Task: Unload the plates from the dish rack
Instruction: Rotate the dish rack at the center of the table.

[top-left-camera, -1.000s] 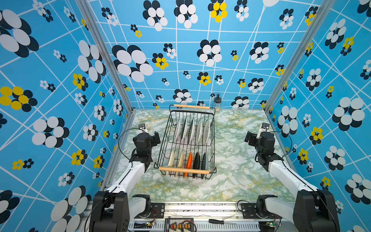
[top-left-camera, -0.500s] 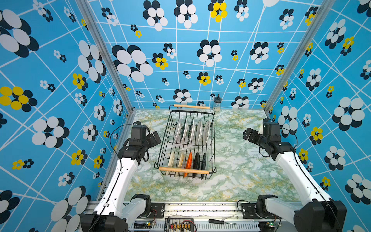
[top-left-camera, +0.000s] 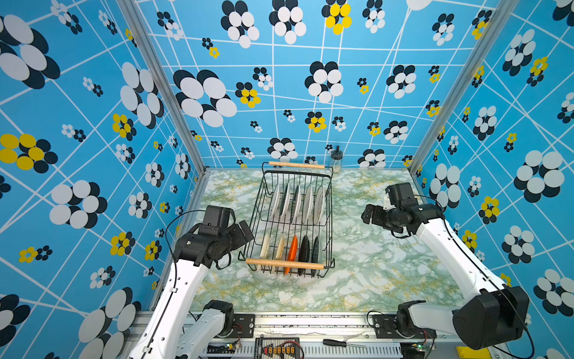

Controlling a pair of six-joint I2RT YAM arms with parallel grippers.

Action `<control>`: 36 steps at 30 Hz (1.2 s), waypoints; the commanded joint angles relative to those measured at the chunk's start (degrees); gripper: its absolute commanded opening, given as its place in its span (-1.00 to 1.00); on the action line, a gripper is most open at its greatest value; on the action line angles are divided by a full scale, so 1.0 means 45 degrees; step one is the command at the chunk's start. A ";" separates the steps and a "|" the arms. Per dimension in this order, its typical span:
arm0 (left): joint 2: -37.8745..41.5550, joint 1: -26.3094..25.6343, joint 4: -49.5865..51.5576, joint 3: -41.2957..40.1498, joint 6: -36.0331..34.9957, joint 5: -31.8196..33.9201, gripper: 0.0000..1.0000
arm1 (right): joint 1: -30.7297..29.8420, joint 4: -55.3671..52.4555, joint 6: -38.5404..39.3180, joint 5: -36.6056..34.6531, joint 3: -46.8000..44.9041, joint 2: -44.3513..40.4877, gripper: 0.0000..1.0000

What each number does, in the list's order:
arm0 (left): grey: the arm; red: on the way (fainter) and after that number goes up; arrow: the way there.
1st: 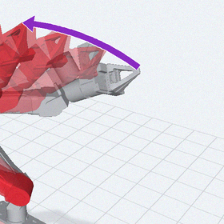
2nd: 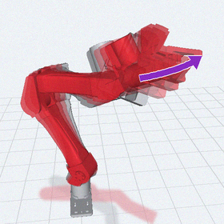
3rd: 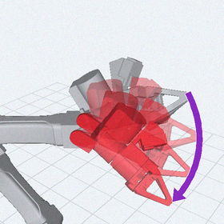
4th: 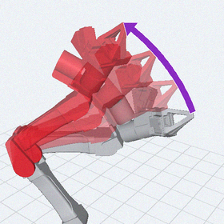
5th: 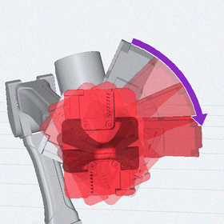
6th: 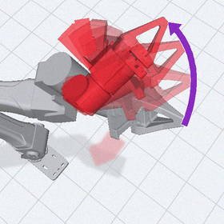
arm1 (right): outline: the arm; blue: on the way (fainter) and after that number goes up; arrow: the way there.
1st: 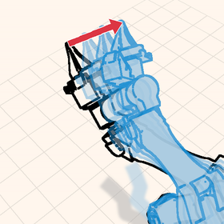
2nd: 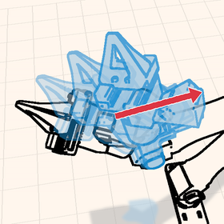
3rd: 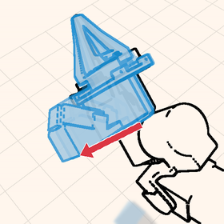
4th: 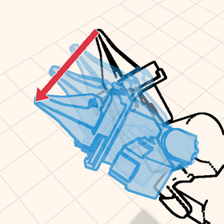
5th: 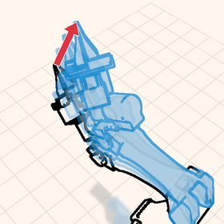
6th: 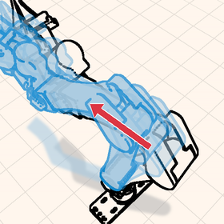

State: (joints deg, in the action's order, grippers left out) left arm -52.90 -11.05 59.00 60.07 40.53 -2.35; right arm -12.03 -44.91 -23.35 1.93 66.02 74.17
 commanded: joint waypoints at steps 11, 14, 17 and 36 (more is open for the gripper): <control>-0.1446 -0.0505 0.0430 -0.0505 0.0007 0.0157 0.86 | -0.0821 -0.0724 0.0774 -0.0652 0.0752 0.1098 0.98; -0.1834 -0.0393 0.0425 -0.0591 -0.0123 0.0474 0.86 | -0.0822 -0.0706 0.0786 -0.0666 0.0792 0.1328 0.98; -0.1955 -0.0020 0.0177 -0.0817 -0.0179 0.0428 0.86 | -0.0842 -0.0605 0.0788 -0.0645 0.0836 0.1475 0.98; -0.4769 0.1536 -0.0767 -0.0383 -0.1461 0.0354 0.75 | -0.0920 -0.0473 0.1158 -0.1159 0.1761 0.2683 0.99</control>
State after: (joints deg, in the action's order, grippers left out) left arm -72.64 -5.82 54.81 56.86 35.44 -3.53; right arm -15.64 -46.28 -18.98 -1.65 71.83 85.01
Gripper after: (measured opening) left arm 0.880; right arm 0.992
